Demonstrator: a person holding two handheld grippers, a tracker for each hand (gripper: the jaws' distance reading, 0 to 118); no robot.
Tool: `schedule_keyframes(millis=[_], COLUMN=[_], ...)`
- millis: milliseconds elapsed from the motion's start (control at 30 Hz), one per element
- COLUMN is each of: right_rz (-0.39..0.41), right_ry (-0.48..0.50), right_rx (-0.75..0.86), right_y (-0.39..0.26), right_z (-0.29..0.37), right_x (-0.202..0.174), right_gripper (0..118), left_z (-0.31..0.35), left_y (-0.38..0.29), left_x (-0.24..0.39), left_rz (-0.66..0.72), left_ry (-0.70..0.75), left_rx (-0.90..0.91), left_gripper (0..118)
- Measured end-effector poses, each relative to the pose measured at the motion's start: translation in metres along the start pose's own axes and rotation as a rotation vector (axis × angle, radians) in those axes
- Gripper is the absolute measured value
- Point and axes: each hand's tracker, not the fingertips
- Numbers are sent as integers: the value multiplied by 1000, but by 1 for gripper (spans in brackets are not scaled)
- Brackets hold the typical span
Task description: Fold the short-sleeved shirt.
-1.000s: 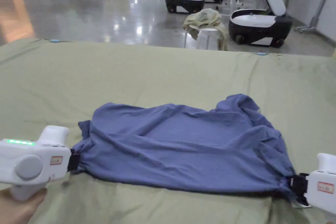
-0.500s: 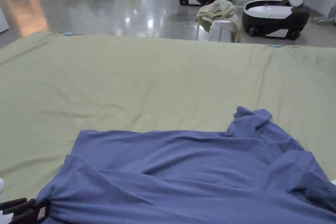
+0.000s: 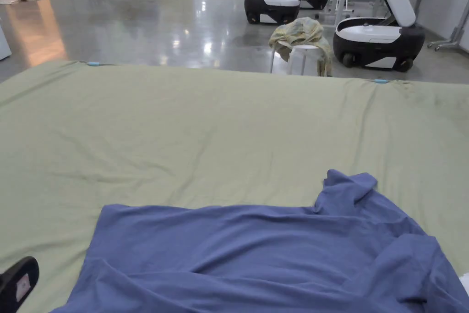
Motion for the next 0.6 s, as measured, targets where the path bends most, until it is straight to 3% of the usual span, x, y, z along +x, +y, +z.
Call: schedule_keyframes(millis=[133, 200, 233, 300, 333, 400, 433, 467, 500, 567, 600], right_rz=[100, 60, 19, -59, -46, 91, 154, 168, 185, 209, 197], right_ry=[-46, -80, -84, 84, 129, -57, -87, -75, -47, 3, 69], right_rx=[275, 253, 166, 108, 154, 288, 357, 383, 364, 119, 131], right_y=[19, 29, 47, 50, 49, 52, 53, 55, 56, 59, 54], right_z=[21, 12, 10, 3, 6, 15, 21, 19, 16, 4, 1], right_x=[-31, -41, -62, -58, -60, -80, -87, -93, -98, -101, -99], right_gripper=[58, 63, 63, 61, 60, 61, 63, 70, 65, 53, 49], left_z=[19, 24, 25, 24, 24, 25, 27, 27, 26, 24, 22], left_y=[26, 30, 28, 23, 21, 19, 20, 20, 20, 15, 16], left_x=[28, 45, 51, 60, 64, 64, 63, 64, 67, 64, 61], left_rz=[-15, -66, -97, -155, -146, -127, -103, -90, -90, -73, -47], left_ry=[0, 25, 47, 81, 64, -27, -74, -76, -52, -13, -8], left_rx=[132, 179, 194, 210, 213, 208, 210, 210, 213, 227, 217], left_gripper=[50, 50, 50, 50, 50, 50, 50, 50, 50, 50, 50])
